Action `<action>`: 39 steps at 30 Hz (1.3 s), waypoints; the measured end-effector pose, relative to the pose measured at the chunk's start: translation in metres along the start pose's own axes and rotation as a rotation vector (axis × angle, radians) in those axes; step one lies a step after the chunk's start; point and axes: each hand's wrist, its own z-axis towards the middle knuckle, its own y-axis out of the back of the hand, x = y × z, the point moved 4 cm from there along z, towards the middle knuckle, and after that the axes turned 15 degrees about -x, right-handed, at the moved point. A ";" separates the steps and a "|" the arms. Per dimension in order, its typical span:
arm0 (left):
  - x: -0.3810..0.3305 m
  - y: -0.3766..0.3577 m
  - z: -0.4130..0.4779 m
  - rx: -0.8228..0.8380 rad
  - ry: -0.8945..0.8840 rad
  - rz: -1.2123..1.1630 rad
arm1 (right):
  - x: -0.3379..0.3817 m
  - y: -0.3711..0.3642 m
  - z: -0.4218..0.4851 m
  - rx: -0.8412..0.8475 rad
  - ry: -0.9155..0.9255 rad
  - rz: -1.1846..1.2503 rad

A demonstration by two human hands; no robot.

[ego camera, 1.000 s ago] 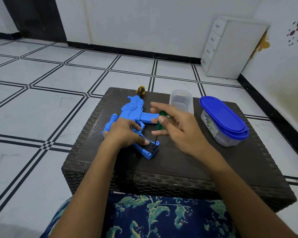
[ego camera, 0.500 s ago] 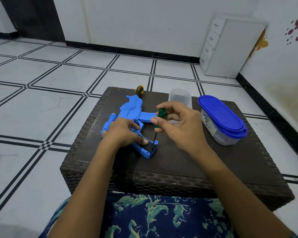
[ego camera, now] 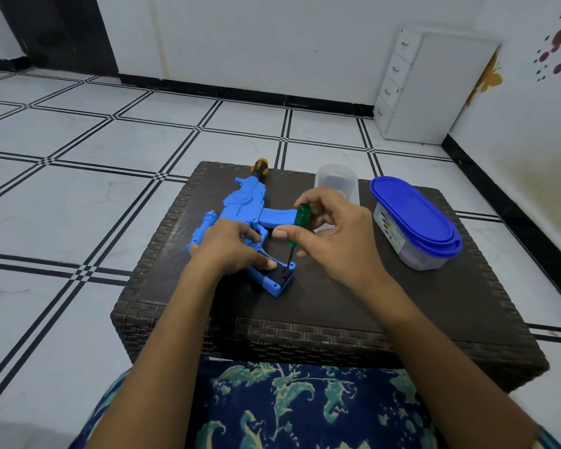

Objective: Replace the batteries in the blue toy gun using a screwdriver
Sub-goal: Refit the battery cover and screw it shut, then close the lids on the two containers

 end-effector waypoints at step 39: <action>-0.062 -0.036 -0.020 -0.146 -0.184 0.230 | -0.065 0.039 -0.026 0.297 -0.356 -0.550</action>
